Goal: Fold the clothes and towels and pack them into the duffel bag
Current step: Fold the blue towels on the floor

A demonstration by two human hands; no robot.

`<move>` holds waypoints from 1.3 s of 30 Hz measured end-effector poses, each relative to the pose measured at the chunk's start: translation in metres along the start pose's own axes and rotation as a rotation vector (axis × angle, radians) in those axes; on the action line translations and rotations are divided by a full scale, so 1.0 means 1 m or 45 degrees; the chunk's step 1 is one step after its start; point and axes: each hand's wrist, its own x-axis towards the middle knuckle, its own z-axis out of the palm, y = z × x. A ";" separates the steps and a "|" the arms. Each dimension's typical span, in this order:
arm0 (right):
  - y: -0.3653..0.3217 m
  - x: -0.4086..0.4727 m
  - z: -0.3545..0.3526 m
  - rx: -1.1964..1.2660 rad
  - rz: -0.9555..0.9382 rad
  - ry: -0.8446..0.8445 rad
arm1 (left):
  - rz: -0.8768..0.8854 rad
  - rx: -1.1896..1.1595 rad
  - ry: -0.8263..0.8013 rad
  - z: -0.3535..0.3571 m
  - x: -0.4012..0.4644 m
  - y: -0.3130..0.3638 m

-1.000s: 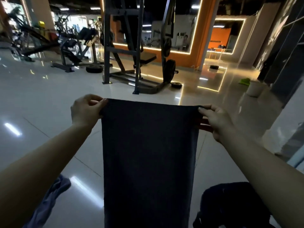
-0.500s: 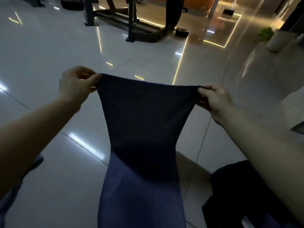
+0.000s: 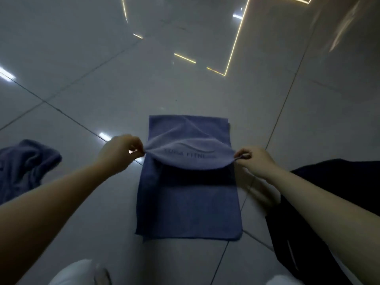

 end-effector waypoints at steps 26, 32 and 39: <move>0.050 -0.089 0.075 -0.979 -0.523 -0.852 | 0.992 0.581 -0.557 0.073 -0.137 -0.039; 0.064 -0.120 0.086 -0.930 -0.397 -1.015 | 0.907 0.679 -0.932 0.068 -0.156 -0.012; 0.053 -0.111 0.083 -0.835 -0.394 -0.733 | 0.535 0.428 -0.619 0.081 -0.141 0.000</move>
